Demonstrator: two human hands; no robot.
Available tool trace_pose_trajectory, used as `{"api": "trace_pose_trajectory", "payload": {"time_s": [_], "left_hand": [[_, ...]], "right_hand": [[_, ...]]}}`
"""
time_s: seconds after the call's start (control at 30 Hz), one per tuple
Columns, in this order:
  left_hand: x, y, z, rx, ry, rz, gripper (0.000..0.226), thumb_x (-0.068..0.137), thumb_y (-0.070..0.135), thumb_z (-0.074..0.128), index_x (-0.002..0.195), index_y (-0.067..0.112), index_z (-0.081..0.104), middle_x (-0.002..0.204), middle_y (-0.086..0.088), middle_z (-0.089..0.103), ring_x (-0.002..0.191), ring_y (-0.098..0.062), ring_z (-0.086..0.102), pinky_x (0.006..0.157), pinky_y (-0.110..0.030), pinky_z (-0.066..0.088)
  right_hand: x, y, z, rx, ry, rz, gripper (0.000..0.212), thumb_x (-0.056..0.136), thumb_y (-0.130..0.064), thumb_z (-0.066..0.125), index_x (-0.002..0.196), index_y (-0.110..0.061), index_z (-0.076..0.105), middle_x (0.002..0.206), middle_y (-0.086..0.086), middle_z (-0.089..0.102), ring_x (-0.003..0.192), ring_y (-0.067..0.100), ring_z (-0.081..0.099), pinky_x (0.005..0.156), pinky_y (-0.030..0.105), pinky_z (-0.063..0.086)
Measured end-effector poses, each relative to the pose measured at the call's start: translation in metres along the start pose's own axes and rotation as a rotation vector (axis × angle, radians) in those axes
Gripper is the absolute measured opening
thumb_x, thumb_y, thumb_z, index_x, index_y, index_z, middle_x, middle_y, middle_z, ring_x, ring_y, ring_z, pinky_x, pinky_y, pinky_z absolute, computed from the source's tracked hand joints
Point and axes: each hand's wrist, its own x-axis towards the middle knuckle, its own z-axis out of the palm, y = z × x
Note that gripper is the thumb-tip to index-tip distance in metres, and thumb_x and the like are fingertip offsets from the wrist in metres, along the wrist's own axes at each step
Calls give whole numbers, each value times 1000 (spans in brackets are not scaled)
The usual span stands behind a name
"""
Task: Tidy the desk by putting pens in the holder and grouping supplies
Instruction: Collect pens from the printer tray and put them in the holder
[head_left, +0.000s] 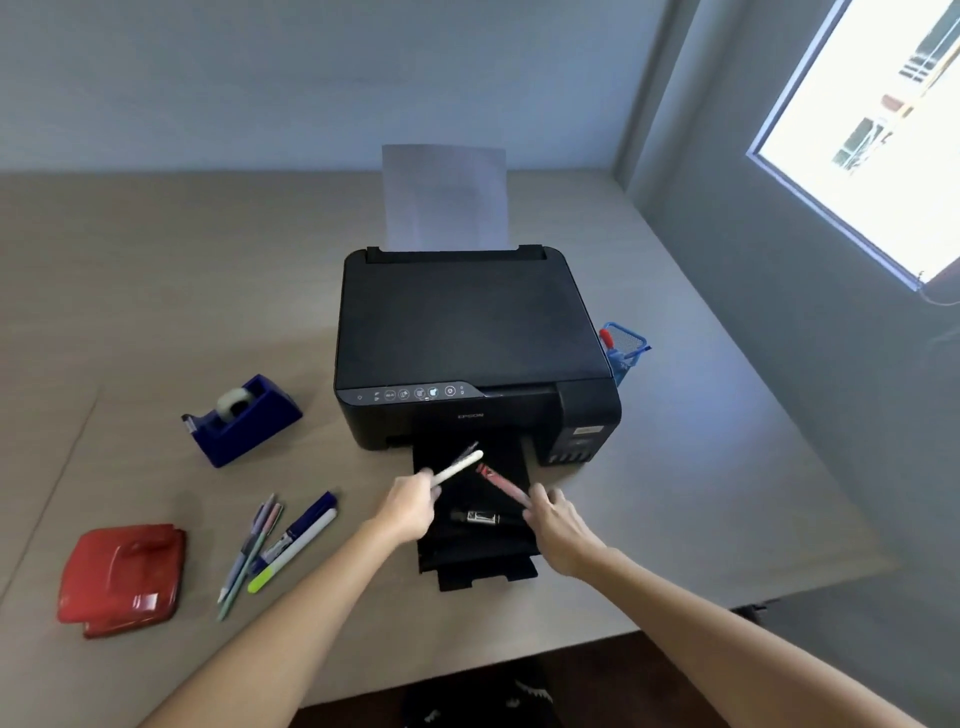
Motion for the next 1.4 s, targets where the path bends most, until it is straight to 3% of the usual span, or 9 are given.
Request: {"api": "trace_pose_trajectory", "payload": {"time_s": [0.23, 0.4, 0.6, 0.77, 0.9, 1.03, 1.17, 1.27, 1.4], "left_hand": [[-35, -24, -37, 26, -27, 25, 32, 99, 28, 39, 68, 20, 36, 78, -3, 54, 65, -17, 47, 56, -28, 33], [-36, 9, -68, -61, -164, 160, 22, 97, 30, 42, 82, 13, 42, 75, 0, 53, 66, -16, 47, 64, -30, 39], [-19, 117, -103, -268, -189, 285, 24, 101, 36, 31, 103, 16, 45, 76, 1, 50, 55, -9, 41, 51, -17, 37], [32, 206, -115, -64, -40, 386, 30, 102, 22, 30, 118, 14, 55, 87, -3, 59, 67, -13, 48, 69, -29, 41], [77, 251, -114, 153, 28, 376, 23, 98, 12, 41, 89, 9, 61, 86, -12, 58, 73, -23, 50, 65, -32, 37], [139, 329, -89, 306, 29, 258, 19, 91, 5, 54, 103, 1, 68, 89, -17, 62, 83, -30, 61, 66, -35, 42], [151, 335, -75, 453, 20, 202, 23, 86, 0, 61, 108, -3, 64, 96, -17, 64, 85, -28, 67, 67, -34, 51], [166, 341, -64, 449, 6, 156, 26, 84, 0, 62, 110, -4, 62, 97, -17, 61, 90, -28, 65, 83, -37, 55], [183, 348, -55, 449, -47, 103, 29, 81, 6, 71, 108, -2, 62, 111, -17, 64, 104, -32, 66, 86, -39, 54]], "right_hand": [[-5, 10, 12, -190, 6, -172, 23, 99, -21, 36, 121, -22, 38, 119, 10, 41, 103, 34, 47, 76, 43, 55], [-18, 18, 0, -202, 54, -173, 23, 100, -21, 38, 120, -11, 41, 114, 13, 46, 102, 32, 48, 73, 40, 50], [-29, 83, -30, -113, 148, -162, 20, 100, -24, 38, 107, -8, 49, 105, 9, 58, 93, 25, 52, 77, 33, 42], [-33, 171, -80, -76, 226, 61, 15, 97, -26, 44, 90, -12, 47, 90, 9, 60, 77, 28, 57, 63, 31, 33], [-14, 188, -143, -29, 324, 155, 20, 97, -23, 46, 82, -17, 34, 79, 5, 50, 65, 25, 46, 61, 34, 33], [55, 229, -229, 37, 343, 163, 20, 99, -23, 42, 83, -13, 36, 77, 6, 47, 68, 26, 43, 61, 34, 31], [85, 199, -264, -19, 276, 107, 16, 99, -21, 41, 93, -8, 47, 71, 5, 45, 67, 29, 46, 59, 36, 35], [113, 186, -282, -137, 169, 37, 19, 97, -15, 44, 108, -1, 49, 89, 18, 54, 69, 30, 47, 56, 36, 36], [154, 174, -293, -307, -28, -6, 33, 91, -3, 48, 121, 0, 36, 66, 5, 36, 61, 28, 45, 46, 32, 34]]}}
